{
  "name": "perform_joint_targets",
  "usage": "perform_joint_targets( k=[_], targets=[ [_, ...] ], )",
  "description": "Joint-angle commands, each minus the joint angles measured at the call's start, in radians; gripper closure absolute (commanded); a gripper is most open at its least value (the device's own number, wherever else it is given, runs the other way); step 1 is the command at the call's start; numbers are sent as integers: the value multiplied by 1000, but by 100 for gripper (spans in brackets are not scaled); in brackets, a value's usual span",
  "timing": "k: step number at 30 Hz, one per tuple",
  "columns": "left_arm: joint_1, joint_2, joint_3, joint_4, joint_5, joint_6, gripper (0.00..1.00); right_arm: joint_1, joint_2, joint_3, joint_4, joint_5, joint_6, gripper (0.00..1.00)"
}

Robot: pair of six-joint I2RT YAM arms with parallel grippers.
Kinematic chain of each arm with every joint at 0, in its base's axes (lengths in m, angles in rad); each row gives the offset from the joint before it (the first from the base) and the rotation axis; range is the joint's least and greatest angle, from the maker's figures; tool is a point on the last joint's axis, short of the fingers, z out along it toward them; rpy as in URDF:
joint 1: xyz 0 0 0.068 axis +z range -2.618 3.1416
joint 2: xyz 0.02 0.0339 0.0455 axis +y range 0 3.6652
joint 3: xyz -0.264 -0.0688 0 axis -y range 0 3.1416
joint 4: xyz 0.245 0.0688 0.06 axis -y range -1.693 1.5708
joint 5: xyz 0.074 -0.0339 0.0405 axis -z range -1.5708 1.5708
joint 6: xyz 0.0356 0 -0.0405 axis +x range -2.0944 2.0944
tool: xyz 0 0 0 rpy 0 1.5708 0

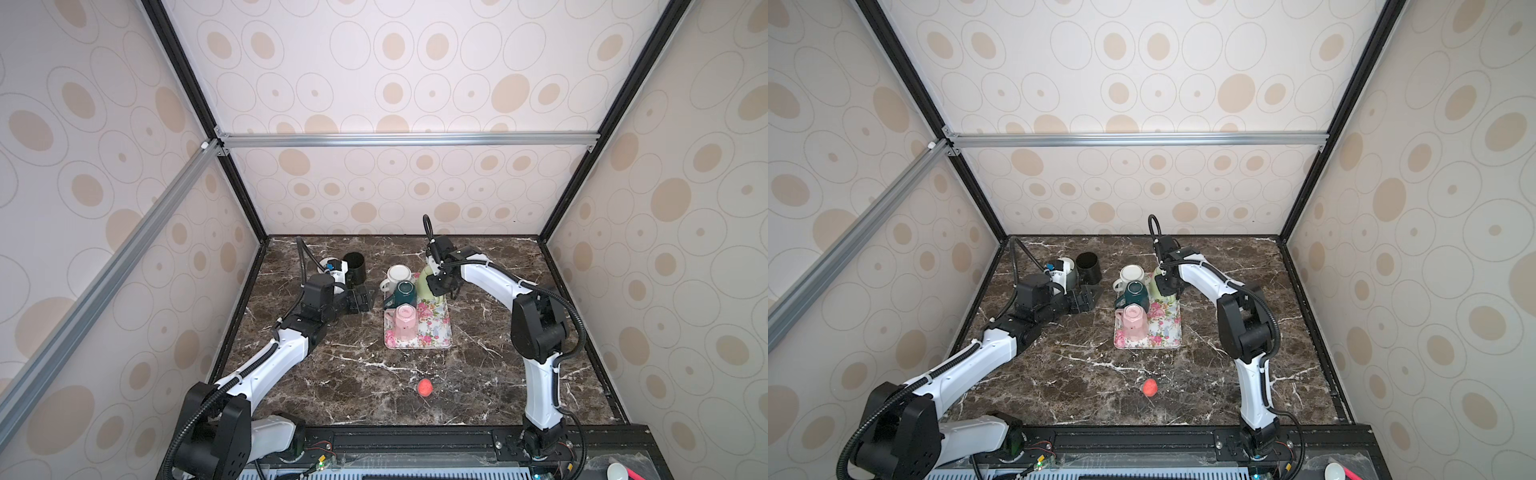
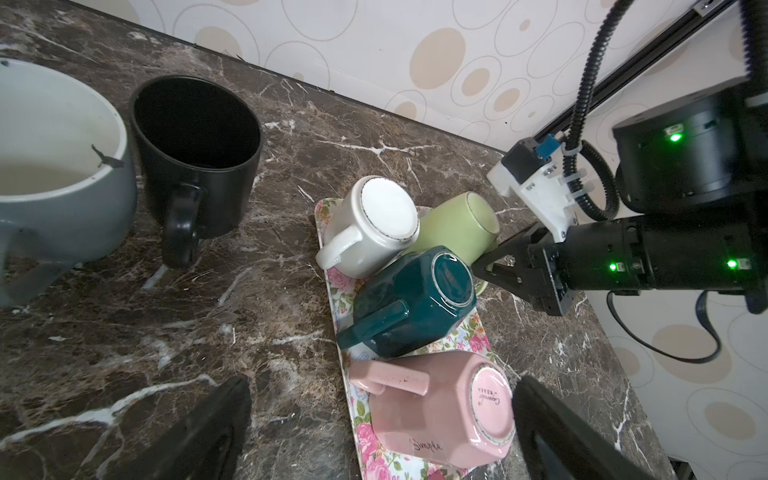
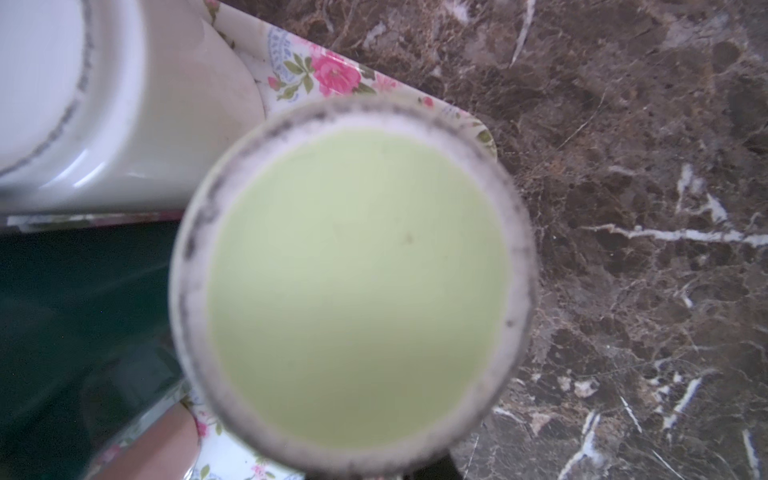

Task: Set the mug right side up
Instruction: 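Close the right gripper on the light green mug's base, then lift the light green mug off the tray with the right gripper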

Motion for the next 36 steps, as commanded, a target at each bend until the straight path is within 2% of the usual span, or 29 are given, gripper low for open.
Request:
perform_joint_targets(
  k=[1,25,36],
  targets=[
    [-6,10,3,31,10,-10,2,3,-78,-2,26,1,12,100],
    [-7,35,8,47,33,-31,2,3,-242,-58,71,-51,70,100],
    [-7,35,8,54,51,-43,2,3,-326,-82,107,-122,120,100]
  ],
)
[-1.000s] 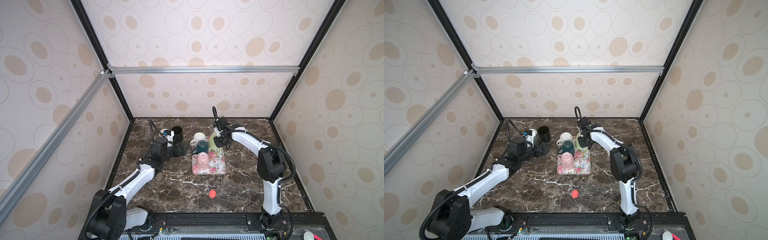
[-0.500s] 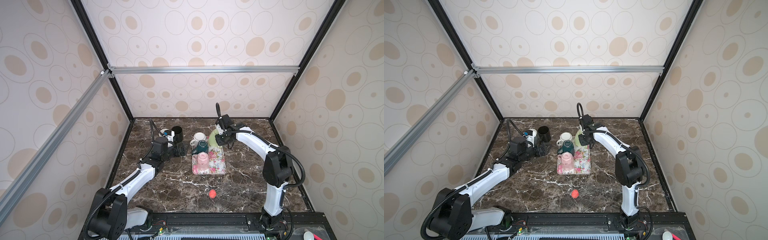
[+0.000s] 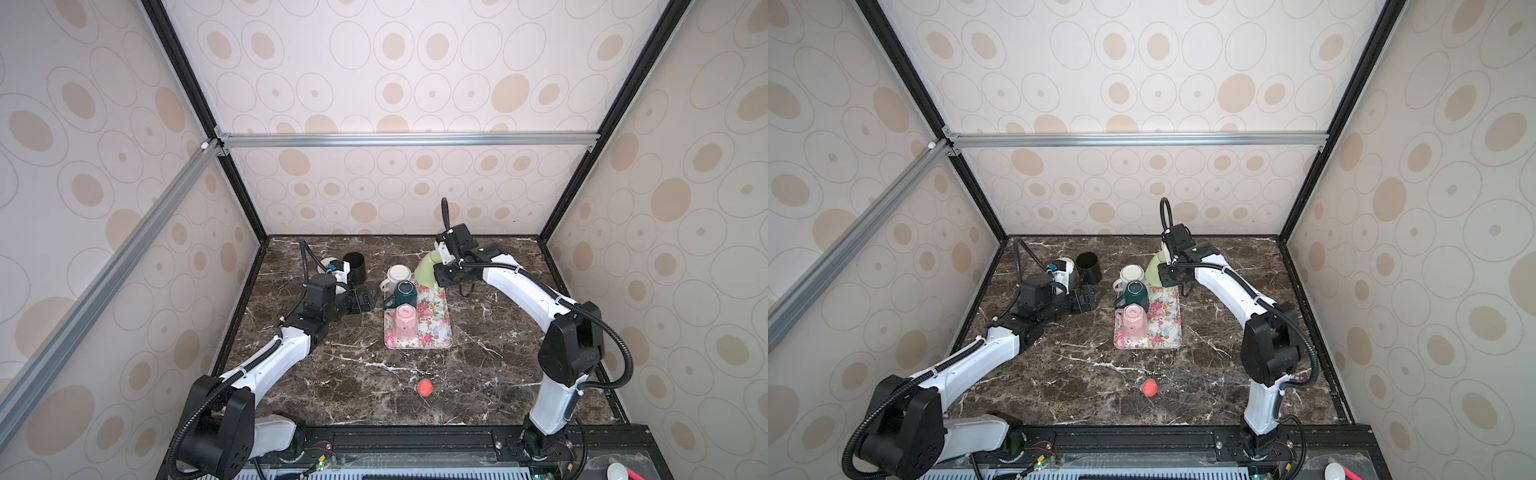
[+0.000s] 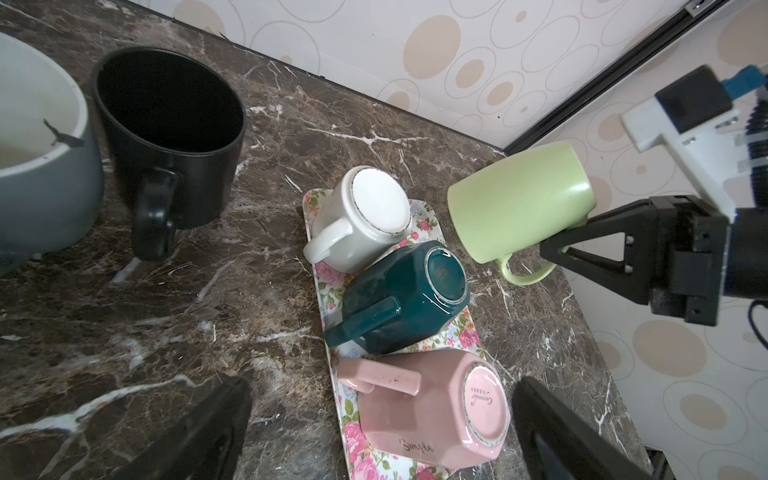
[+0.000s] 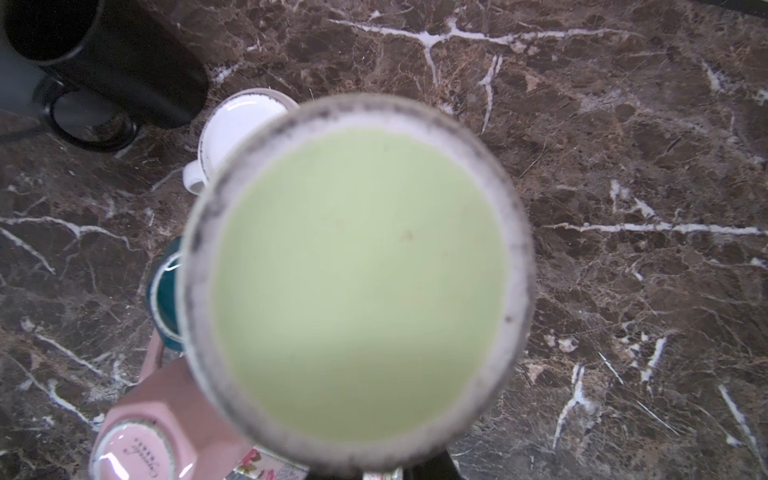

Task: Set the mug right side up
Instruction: 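Lift the light green mug off the tray with the right gripper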

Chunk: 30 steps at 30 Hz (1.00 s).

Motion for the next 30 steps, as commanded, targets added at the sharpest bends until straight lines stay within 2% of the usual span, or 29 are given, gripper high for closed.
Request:
perform_joint_targets(
  k=[1,18,30],
  targets=[
    [-5,5,8,28,13,-11,2,4,-84,-5,73,-40,33,100],
    [-29,11,3,60,46,-51,2,4,-284,-141,199,-189,142,100],
    [-104,36,17,124,54,-101,2,3,-391,-251,281,-258,208,100]
  ],
)
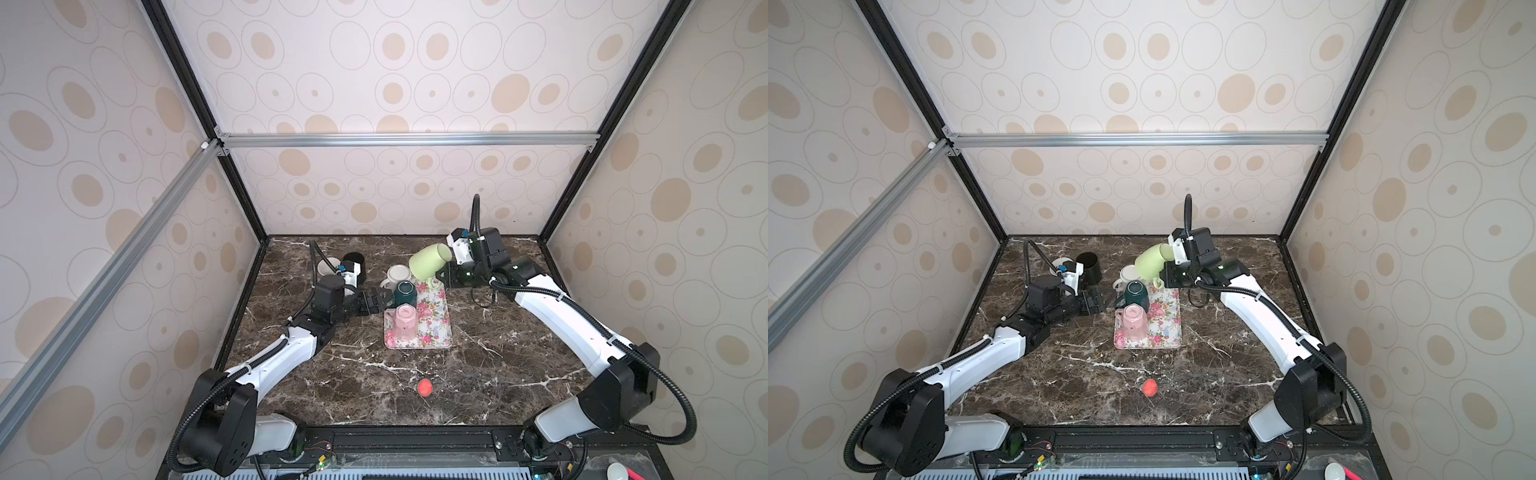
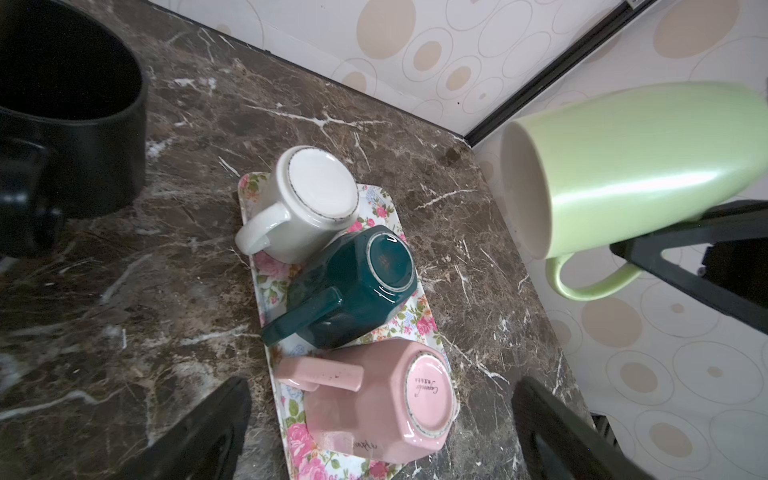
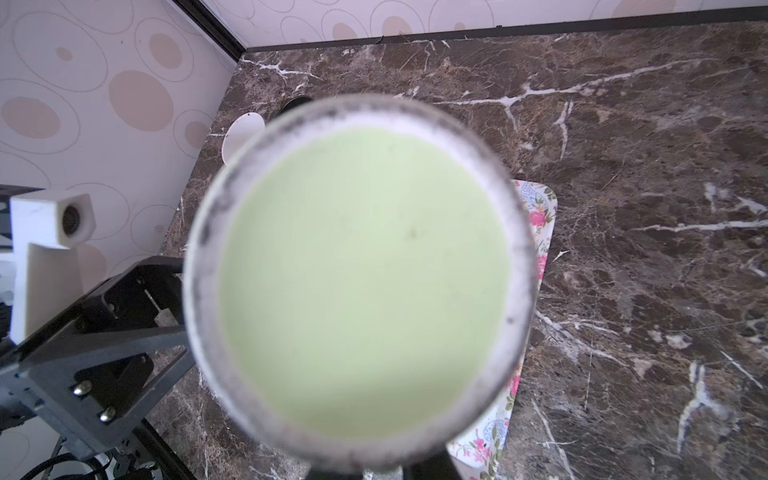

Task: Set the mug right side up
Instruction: 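Lift the light green mug off the tray with the right gripper, then carry the light green mug toward the left gripper while the left gripper reaches in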

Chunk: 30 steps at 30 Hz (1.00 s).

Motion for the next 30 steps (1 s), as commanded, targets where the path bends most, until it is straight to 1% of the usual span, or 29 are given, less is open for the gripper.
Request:
perform_joint_targets(
  k=[1,4,5,9,18,19,30],
  targets=[
    [-29,8,20,53,13,-29,2,3,-73,-24,111,-37,31,100],
    [-52,16,32,53,15,-36,2,1,-97,-45,115,-29,41,100],
    [-60,19,31,90,16,-43,2,1,-106,-54,118,-26,46,100],
    [-86,36,35,134,35,-71,2,1,-146,-99,159,-42,73,100],
    [-127,77,66,169,50,-99,2,1,-221,-185,205,-37,102,100],
    [-130,81,66,177,75,-106,2,1,-229,-193,210,-36,103,100],
    [-163,126,98,204,109,-134,2,1,-304,-304,293,-26,130,100]
  ],
)
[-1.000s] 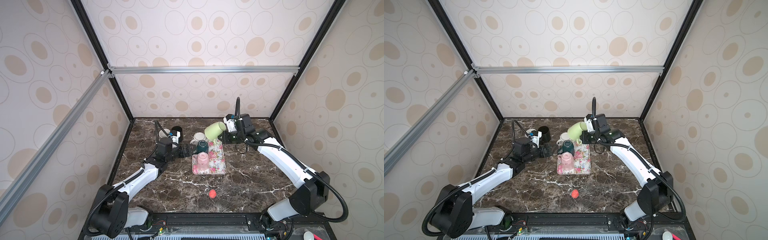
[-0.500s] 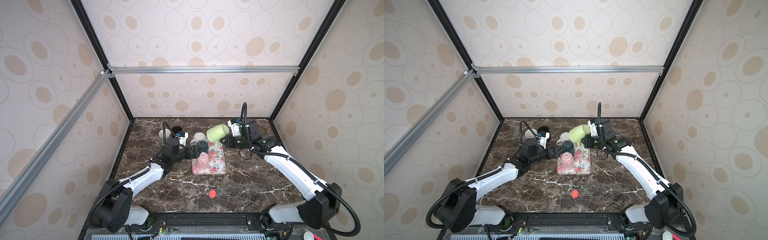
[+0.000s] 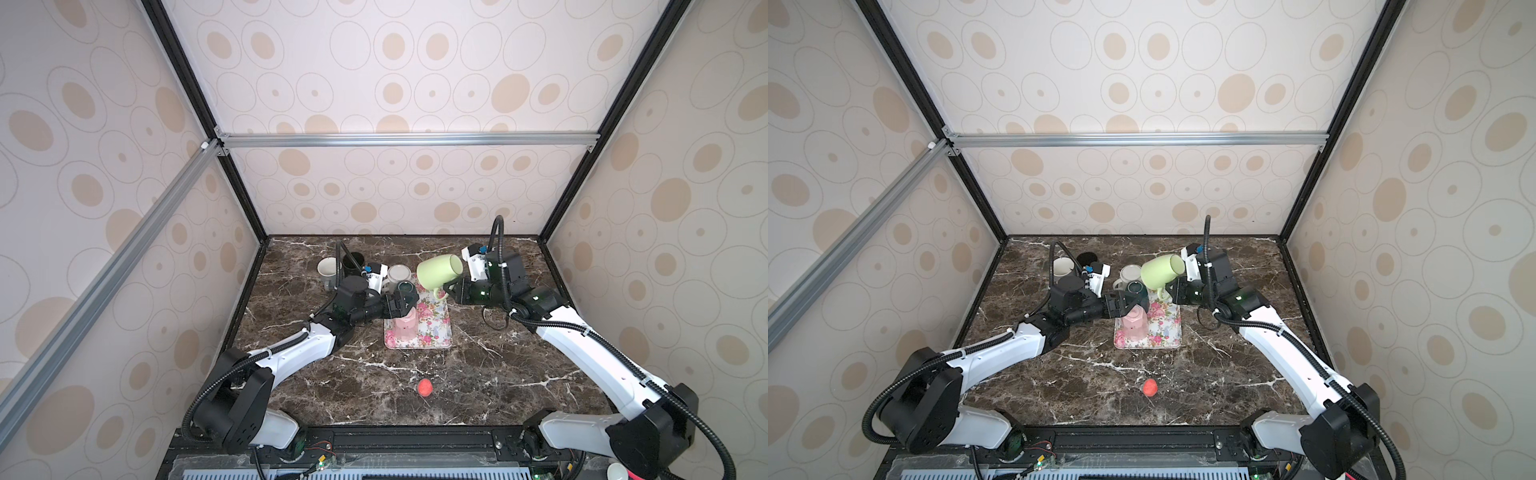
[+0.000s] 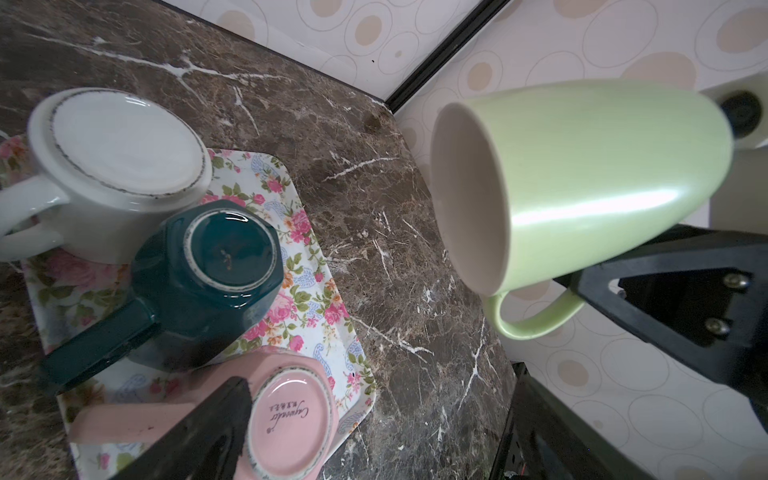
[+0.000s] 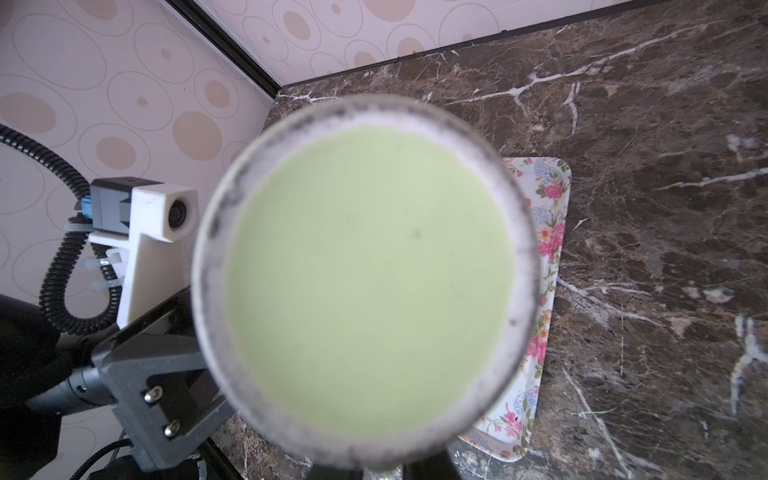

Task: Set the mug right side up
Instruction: 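Carry the light green mug toward the left gripper while the left gripper reaches in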

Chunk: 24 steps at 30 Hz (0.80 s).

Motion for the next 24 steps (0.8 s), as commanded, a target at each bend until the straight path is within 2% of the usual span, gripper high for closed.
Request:
perform_joint_targets(
  k=[1,7,17,24],
  targets=[
    [-17,12,52,46,29,-23,2,0,-65,-33,148,0,22,100],
    [-23,44,46,121,49,-83,2,1,-104,-120,243,-5,74,100],
    [-24,127,65,249,125,-179,2,1,-97,-174,372,-54,129,100],
    [-24,161,66,297,135,-207,3,1,-87,-184,404,-64,141,100]
  ],
)
